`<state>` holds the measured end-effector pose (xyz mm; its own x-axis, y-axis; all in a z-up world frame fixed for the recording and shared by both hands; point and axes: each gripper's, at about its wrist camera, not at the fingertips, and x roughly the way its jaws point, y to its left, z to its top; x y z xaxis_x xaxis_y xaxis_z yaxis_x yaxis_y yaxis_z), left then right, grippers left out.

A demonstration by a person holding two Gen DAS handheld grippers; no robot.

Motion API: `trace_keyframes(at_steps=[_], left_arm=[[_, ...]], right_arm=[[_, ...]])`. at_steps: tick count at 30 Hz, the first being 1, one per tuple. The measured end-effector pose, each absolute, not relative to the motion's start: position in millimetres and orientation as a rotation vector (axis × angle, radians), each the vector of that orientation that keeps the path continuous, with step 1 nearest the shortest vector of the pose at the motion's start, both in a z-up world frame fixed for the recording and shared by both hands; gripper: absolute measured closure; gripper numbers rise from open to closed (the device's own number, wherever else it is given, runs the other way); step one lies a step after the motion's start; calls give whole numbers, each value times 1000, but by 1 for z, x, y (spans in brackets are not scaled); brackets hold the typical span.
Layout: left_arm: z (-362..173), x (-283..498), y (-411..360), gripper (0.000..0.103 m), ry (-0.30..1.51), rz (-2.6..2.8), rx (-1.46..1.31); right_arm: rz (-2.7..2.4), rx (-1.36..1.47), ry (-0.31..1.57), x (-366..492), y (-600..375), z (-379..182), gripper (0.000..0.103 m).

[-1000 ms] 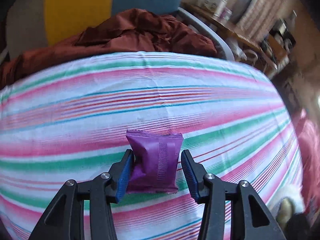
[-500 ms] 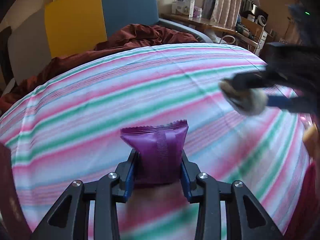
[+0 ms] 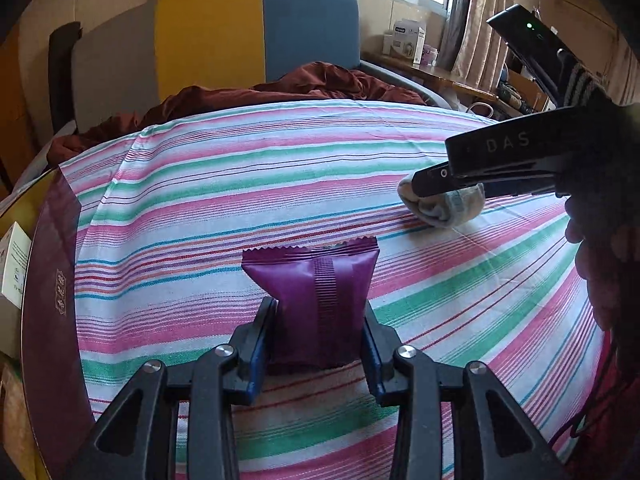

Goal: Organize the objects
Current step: 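Carry the purple packet into the gold tray and open the left gripper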

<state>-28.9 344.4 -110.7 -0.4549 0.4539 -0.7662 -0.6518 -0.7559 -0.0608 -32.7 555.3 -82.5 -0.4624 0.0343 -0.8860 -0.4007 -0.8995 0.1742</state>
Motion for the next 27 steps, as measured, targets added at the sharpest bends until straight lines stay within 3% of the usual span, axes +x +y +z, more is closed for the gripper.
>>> trace_keyframes(at_steps=[18, 27], left_arm=[[-114, -28, 337, 63, 275, 2212, -1033], [-113, -26, 338, 63, 288, 2217, -1028]], right_arm=[[2382, -1545, 360, -53, 540, -103, 33], [2372, -1559, 363, -58, 539, -105, 30]])
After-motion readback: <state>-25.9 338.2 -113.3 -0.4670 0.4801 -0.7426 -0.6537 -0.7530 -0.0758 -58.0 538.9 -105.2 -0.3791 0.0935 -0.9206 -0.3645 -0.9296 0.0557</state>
